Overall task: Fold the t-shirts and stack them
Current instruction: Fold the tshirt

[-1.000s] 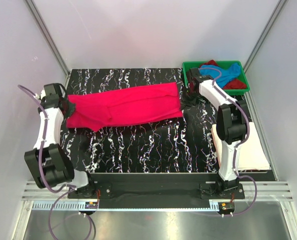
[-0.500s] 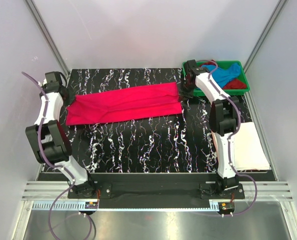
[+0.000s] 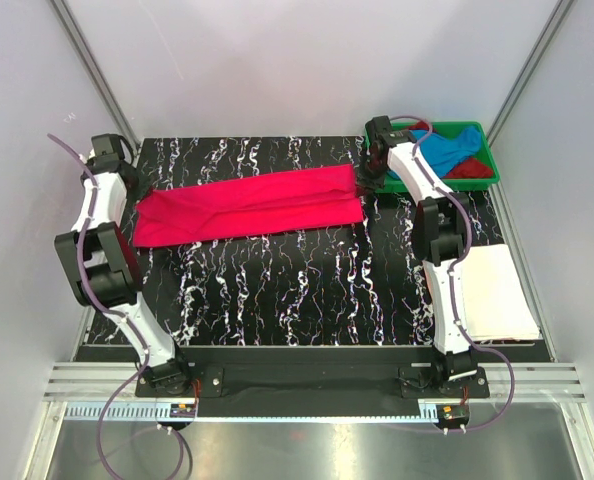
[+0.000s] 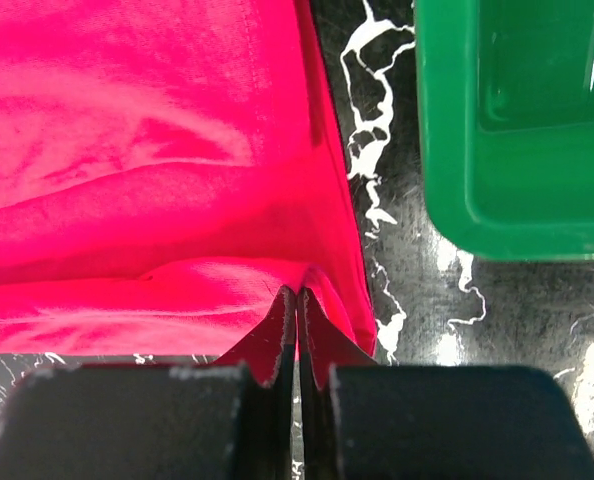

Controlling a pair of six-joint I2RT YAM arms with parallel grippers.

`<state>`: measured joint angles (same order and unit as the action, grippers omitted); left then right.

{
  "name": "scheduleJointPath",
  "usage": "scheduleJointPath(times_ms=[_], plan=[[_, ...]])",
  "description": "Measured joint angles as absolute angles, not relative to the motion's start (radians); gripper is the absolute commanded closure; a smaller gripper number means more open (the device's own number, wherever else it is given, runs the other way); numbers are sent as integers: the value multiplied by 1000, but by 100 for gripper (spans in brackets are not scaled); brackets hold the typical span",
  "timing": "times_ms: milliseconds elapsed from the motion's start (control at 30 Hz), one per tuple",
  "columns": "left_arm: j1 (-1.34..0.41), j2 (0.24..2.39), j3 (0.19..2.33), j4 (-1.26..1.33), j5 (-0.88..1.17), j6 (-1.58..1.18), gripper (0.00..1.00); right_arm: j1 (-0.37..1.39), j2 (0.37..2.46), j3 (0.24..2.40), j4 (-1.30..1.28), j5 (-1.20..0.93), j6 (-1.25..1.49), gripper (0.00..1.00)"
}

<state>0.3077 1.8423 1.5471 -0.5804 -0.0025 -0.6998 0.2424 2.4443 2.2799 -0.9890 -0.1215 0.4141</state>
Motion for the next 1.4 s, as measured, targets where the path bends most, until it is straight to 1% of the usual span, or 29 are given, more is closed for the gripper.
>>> scheduleJointPath(times_ms=[300, 833, 867, 900, 933, 967, 1000, 1033, 1067, 1100, 1133, 1167, 1267, 1333, 1400], plan=[[308, 1908, 1570, -580, 20, -693, 100, 225, 2496, 2318, -981, -125, 415, 100], [323, 1974, 1596, -575, 24, -691, 100, 212, 2521, 2354, -910, -153, 432, 100], [324, 1979, 1598, -574, 28, -691, 100, 212, 2524, 2362, -908, -153, 437, 99], [326, 1983, 1599, -572, 32, -691, 100, 212, 2533, 2377, -908, -154, 442, 93], [327, 1988, 1602, -569, 40, -690, 100, 212, 2543, 2394, -904, -156, 446, 90], [329, 1995, 1605, -562, 50, -690, 97, 212, 2556, 2415, -903, -158, 450, 87], [329, 2000, 1606, -558, 56, -690, 92, 212, 2569, 2433, -902, -159, 452, 74], [330, 2006, 1612, -556, 62, -688, 86, 212, 2577, 2443, -902, -159, 457, 68], [331, 2013, 1619, -554, 70, -687, 76, 212, 2585, 2453, -904, -158, 459, 66], [331, 2018, 1624, -551, 75, -684, 73, 211, 2590, 2459, -905, -158, 459, 65], [331, 2019, 1627, -549, 78, -680, 68, 210, 2592, 2461, -908, -157, 457, 61], [331, 2019, 1628, -546, 82, -677, 60, 210, 2592, 2463, -912, -157, 456, 60], [331, 2018, 1635, -534, 94, -667, 49, 209, 2591, 2465, -926, -147, 436, 57], [330, 2006, 1634, -531, 99, -655, 48, 208, 2582, 2450, -941, -140, 419, 57], [330, 1977, 1618, -525, 102, -643, 48, 208, 2545, 2386, -926, -142, 410, 60]])
